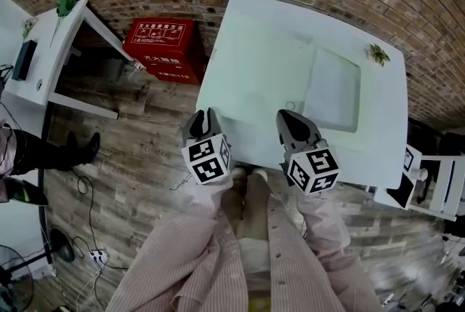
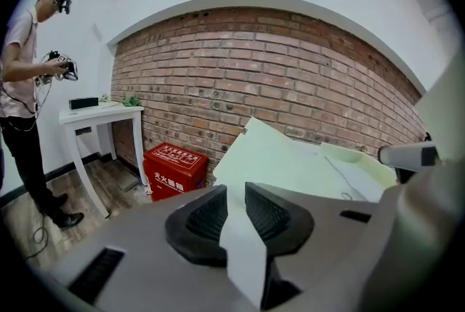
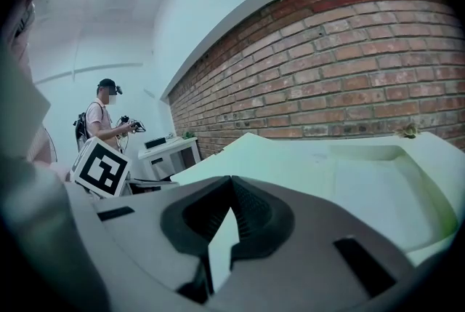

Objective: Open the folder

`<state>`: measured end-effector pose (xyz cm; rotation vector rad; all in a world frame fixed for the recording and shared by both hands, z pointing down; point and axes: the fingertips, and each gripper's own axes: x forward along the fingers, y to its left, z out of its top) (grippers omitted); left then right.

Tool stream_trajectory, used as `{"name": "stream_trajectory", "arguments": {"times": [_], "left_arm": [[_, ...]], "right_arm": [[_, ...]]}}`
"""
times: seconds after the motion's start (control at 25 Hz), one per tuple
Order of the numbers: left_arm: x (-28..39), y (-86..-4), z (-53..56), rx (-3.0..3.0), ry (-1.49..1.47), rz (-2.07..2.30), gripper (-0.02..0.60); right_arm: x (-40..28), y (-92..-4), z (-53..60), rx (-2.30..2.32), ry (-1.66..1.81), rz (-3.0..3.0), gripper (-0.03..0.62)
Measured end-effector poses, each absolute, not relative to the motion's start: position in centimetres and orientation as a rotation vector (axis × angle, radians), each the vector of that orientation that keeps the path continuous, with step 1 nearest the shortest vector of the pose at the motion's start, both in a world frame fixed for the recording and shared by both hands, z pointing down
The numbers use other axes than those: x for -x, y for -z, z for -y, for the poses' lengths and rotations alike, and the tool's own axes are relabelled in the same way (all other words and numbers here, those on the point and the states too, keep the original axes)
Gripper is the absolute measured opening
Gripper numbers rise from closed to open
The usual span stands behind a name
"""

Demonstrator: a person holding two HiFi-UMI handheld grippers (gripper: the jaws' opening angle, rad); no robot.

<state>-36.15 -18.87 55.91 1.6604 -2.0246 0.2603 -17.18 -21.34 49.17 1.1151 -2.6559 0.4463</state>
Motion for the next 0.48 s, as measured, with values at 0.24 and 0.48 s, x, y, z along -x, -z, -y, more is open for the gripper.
{"name": "stream_trajectory", "arguments": {"times": [0.24,0.48], "left_arm": [[37.0,-57.3,18.4,-1.588,-0.317,2.058,0.107],[36.6,-57.3,18.7,-1.661,-0.487,2.079,0.103]], "right_arm": [[17.8,-50.2,20.6,-1.085,-0.488,2.655,0.005],[17.7,-50.1,20.1,-1.076,-0.515,2.666,0.005]]}}
